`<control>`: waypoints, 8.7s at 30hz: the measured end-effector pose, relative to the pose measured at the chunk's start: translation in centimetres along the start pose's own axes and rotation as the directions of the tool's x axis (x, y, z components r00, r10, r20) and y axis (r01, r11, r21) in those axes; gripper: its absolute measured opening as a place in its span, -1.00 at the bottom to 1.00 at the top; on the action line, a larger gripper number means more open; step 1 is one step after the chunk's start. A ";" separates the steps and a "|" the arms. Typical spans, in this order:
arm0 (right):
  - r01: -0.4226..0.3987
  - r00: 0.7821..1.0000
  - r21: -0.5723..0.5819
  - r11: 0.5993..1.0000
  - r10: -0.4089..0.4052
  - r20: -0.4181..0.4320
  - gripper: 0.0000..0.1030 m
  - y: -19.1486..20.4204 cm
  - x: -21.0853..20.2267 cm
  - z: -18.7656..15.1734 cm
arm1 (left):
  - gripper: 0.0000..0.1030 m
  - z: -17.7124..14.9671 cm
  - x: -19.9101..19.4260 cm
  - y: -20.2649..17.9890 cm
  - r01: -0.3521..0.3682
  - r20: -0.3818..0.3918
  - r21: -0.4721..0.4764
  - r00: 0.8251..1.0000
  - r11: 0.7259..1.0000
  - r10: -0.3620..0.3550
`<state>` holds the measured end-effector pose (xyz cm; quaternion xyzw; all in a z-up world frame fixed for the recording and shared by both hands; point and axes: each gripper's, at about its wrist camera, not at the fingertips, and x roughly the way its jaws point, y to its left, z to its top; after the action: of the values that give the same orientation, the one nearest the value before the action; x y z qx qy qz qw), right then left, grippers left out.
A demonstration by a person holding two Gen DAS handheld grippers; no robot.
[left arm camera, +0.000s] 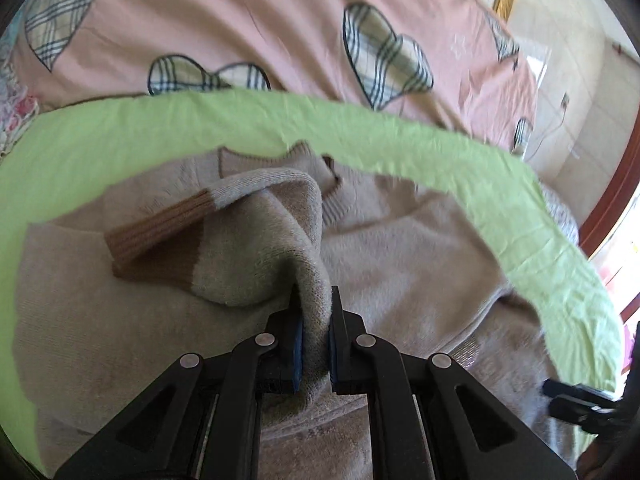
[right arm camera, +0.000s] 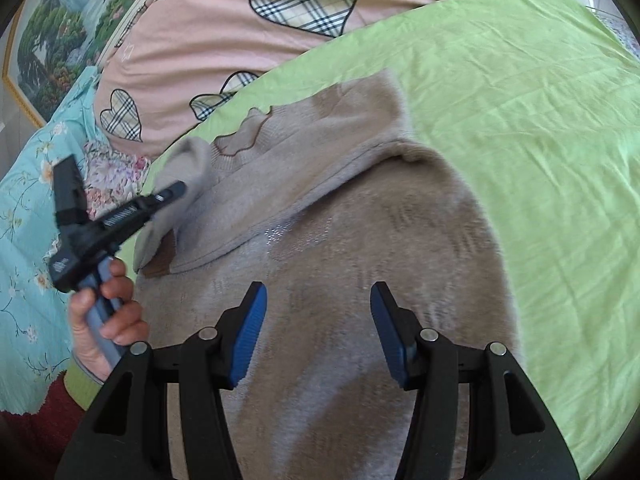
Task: Fold small clothes
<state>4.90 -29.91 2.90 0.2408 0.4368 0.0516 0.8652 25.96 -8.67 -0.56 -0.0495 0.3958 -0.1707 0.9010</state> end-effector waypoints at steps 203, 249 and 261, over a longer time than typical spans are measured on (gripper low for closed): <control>-0.245 0.962 -0.171 0.954 0.218 -0.162 -0.59 -5.8 -9.5 -14.2 | -0.51 -27.8 -21.6 4.7 0.293 -0.340 -0.058 0.893 0.954 -0.295; -0.183 0.970 -0.025 0.983 0.184 0.156 -0.83 -2.5 4.9 14.2 | -0.88 0.7 -9.0 16.7 0.082 0.089 -0.200 0.994 0.976 -0.065; -0.149 0.979 -0.002 0.989 0.148 0.139 -0.08 -4.2 6.3 13.5 | -0.48 -1.8 -7.0 17.4 0.085 -0.010 -0.208 0.996 0.974 -0.089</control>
<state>18.76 -36.71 3.15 0.2793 0.3567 0.0974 0.8862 24.89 10.13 -0.79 -0.1587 0.4174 -0.1685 0.8787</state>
